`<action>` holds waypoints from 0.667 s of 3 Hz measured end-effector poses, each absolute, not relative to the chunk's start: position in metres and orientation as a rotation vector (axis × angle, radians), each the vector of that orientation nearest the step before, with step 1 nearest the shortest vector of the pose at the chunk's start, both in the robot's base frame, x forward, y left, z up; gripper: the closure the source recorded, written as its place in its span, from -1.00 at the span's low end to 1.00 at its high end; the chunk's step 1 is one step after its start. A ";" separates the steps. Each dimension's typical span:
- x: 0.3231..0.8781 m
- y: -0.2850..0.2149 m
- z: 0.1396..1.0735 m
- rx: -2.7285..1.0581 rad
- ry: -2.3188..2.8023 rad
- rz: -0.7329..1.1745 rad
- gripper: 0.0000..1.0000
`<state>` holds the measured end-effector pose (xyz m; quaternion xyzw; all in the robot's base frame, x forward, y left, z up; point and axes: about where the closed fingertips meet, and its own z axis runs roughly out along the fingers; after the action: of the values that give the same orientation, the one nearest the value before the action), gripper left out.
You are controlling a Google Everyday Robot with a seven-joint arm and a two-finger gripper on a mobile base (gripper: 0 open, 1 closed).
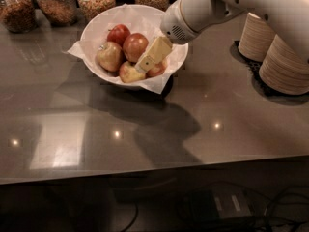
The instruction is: Pick apple from white bowl
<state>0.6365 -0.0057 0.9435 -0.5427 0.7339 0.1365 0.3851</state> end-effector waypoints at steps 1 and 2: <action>0.644 0.013 0.938 -1.390 1.832 0.416 -1.00; 0.649 0.025 0.931 -1.393 1.807 0.467 -1.00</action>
Offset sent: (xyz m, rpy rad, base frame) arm 0.0194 0.0395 -0.0188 0.1255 0.0280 0.0913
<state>0.6489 0.0246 0.9308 -0.5493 0.7128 0.1843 0.3952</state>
